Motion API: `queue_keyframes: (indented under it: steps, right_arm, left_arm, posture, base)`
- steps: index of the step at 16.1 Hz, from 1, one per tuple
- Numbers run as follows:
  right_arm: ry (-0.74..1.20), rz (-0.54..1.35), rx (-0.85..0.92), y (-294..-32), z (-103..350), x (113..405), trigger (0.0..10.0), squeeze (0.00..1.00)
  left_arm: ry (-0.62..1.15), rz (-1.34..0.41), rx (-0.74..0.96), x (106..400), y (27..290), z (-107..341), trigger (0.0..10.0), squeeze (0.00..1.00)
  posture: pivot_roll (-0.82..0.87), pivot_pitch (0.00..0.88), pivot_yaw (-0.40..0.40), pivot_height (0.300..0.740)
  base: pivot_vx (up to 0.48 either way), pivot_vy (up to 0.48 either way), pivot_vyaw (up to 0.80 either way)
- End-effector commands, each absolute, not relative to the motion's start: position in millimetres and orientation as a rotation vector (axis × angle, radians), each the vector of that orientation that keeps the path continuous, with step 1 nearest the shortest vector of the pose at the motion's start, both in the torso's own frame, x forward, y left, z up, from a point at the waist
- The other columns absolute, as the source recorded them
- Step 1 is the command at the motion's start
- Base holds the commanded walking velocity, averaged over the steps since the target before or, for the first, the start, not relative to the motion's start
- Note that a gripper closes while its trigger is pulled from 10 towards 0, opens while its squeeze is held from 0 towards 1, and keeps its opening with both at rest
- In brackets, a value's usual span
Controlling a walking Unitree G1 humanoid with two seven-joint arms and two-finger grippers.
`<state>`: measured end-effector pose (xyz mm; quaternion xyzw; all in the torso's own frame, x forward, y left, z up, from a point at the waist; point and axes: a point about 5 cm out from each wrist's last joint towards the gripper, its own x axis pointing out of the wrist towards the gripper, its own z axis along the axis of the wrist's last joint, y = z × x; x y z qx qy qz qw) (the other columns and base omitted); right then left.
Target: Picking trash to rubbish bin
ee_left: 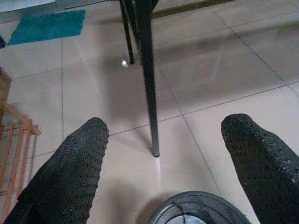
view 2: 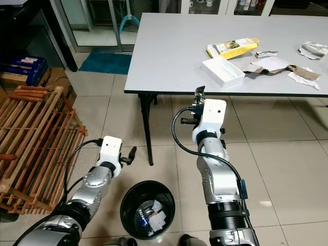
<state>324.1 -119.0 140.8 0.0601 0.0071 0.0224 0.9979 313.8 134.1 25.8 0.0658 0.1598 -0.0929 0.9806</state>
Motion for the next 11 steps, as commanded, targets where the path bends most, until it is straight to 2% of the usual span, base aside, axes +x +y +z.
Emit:
queue_keyframes:
  steps: [1,11]
  right_arm:
    - [0.014,0.045,0.126,-118.6,141.4,325.5,10.0,0.00]
    - [0.019,0.044,0.126,-118.0,139.5,324.3,10.0,0.00]
  left_arm:
    - [0.308,-0.184,0.145,316.7,134.8,29.9,10.0,0.00]
    - [0.306,-0.206,0.171,314.9,130.8,29.4,10.0,0.00]
  posture:
    - [0.01,0.068,0.004,0.740]
    - [0.01,0.054,0.010,0.740]
  base:
    - [0.000,0.341,0.00]
    - [0.000,0.340,0.00]
